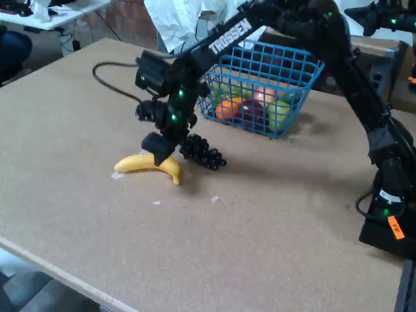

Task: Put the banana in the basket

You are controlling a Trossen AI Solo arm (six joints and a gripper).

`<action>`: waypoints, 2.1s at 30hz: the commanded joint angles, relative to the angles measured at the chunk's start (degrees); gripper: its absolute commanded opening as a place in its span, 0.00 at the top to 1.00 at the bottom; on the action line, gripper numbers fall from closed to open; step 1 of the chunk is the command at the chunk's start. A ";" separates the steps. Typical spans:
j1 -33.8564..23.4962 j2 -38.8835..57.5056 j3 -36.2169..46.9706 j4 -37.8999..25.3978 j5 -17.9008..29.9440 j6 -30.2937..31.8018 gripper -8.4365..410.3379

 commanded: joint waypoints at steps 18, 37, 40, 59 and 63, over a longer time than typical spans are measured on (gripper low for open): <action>0.00 5.07 0.04 3.74 -0.28 -0.92 0.38; 0.11 -1.70 3.21 8.48 -0.22 -0.85 0.97; 0.13 -3.52 5.27 8.37 -0.22 -0.83 0.98; 0.26 -34.47 10.34 6.01 12.94 -6.38 0.98; -0.44 -40.89 10.16 4.37 15.52 -8.37 0.98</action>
